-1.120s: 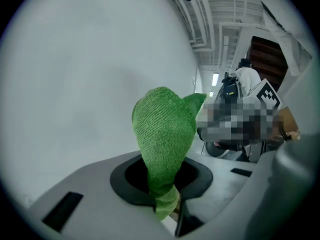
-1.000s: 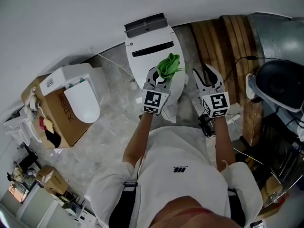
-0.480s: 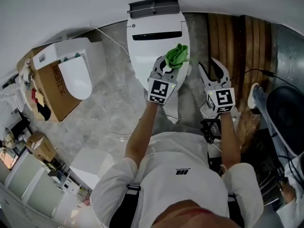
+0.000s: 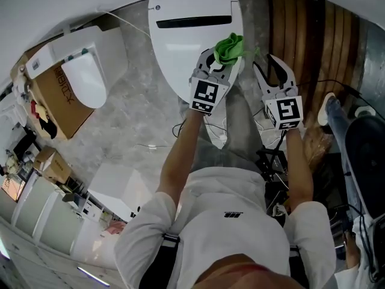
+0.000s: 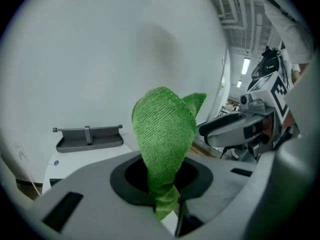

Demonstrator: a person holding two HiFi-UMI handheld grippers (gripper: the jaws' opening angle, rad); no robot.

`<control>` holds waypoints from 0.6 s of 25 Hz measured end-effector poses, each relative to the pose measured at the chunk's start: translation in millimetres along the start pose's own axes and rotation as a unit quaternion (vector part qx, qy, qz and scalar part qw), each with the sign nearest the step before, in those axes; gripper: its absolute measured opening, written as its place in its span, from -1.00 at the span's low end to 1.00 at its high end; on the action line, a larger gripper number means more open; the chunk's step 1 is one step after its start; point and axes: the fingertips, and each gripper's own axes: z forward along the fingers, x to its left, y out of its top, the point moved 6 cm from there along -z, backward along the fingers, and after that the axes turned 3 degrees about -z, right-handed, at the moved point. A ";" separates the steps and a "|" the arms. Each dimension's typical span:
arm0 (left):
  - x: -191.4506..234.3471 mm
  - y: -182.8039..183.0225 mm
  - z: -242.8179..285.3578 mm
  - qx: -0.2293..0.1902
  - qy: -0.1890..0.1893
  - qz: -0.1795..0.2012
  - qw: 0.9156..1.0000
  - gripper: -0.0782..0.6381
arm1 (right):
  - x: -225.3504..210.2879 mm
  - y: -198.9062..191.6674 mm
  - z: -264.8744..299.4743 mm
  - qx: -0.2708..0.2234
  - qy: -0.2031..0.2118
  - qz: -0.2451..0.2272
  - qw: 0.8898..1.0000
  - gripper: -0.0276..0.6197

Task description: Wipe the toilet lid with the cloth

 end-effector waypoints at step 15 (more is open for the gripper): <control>16.5 -66.3 73.4 0.034 -0.006 -0.026 0.999 -0.54 | -20.9 -61.3 59.0 0.022 -0.009 0.055 0.998 -0.36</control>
